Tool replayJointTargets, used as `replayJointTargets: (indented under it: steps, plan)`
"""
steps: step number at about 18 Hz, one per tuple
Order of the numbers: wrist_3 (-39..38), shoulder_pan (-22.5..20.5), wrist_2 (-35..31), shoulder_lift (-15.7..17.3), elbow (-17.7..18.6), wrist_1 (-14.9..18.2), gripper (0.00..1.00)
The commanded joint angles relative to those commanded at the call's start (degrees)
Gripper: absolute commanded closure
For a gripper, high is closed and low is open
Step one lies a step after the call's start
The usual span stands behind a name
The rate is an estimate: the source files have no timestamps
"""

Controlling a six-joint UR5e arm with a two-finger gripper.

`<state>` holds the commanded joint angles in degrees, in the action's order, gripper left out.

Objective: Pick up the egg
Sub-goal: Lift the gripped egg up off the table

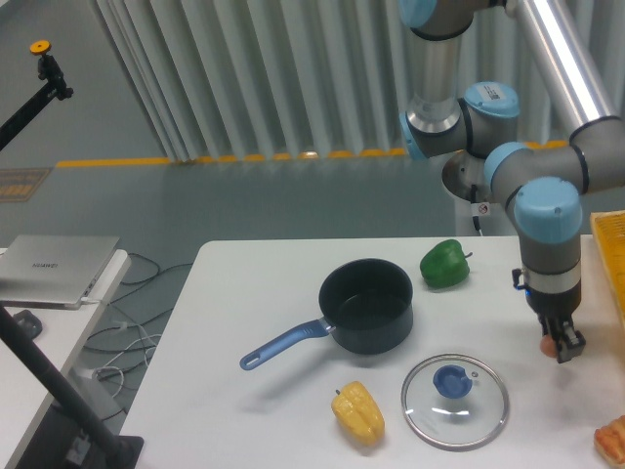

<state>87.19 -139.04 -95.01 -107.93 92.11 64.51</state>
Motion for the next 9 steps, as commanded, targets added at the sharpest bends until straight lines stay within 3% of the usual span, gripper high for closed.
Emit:
replayJointTargets:
  steps: [9]
  plan:
    - [-0.1,-3.8,3.1,3.4,-2.3,1.0,0.65]
